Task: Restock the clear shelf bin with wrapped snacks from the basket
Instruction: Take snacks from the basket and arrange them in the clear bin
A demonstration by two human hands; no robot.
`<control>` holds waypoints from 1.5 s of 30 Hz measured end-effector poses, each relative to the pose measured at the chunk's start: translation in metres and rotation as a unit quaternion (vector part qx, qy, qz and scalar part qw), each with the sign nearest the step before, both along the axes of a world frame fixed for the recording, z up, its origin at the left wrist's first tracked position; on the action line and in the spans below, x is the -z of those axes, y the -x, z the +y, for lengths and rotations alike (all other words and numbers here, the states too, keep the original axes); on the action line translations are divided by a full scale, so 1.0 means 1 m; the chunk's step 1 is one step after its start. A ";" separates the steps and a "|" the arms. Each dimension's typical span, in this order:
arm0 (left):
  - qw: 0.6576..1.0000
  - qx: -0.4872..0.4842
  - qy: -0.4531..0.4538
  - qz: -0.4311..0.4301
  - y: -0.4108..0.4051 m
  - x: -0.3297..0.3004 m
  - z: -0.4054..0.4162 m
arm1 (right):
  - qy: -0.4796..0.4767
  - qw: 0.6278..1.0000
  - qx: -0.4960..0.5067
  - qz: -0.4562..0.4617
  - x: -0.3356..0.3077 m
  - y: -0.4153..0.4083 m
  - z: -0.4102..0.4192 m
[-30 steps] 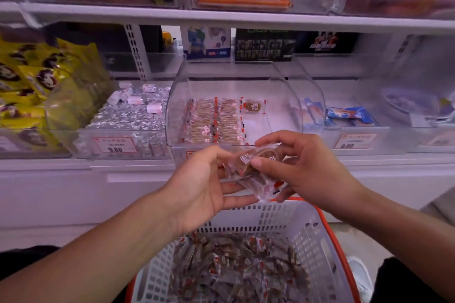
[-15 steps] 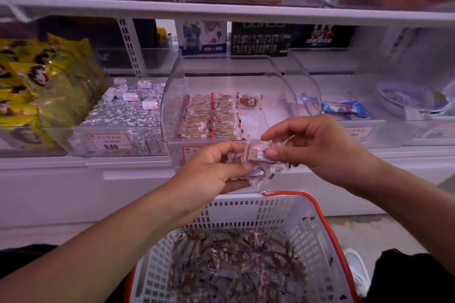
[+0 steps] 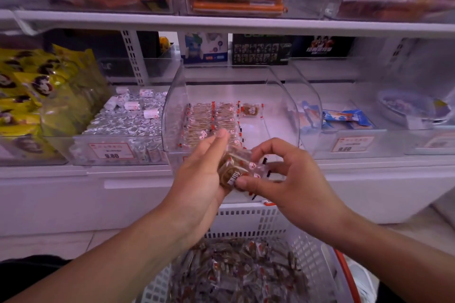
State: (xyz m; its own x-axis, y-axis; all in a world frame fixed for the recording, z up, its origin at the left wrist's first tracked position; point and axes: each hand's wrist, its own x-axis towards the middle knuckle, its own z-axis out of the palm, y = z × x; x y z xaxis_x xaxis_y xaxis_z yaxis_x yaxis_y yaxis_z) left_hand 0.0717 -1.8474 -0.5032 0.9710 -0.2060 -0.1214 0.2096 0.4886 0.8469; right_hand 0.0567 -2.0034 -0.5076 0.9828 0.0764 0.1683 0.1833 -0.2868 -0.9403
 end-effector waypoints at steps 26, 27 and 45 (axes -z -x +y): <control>0.988 -0.001 -0.138 -0.073 -0.009 -0.001 -0.005 | 0.269 0.931 -0.010 -0.245 -0.002 -0.013 -0.001; 0.985 0.007 -0.153 -0.082 -0.009 -0.002 -0.005 | 0.278 0.930 -0.026 -0.241 -0.001 -0.013 -0.001; 0.562 -0.030 -0.731 -0.386 -0.097 -0.021 0.048 | 0.723 0.686 -0.075 0.019 -0.048 -0.240 -0.013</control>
State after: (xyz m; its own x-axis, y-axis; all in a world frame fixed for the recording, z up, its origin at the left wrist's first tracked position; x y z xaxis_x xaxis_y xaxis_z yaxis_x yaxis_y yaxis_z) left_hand 0.1687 -1.7992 -0.4824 0.8504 -0.3986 0.3436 -0.4761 -0.8608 0.1798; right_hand 0.2964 -2.0160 -0.4597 0.9473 0.2366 -0.2160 0.2955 -0.9058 0.3036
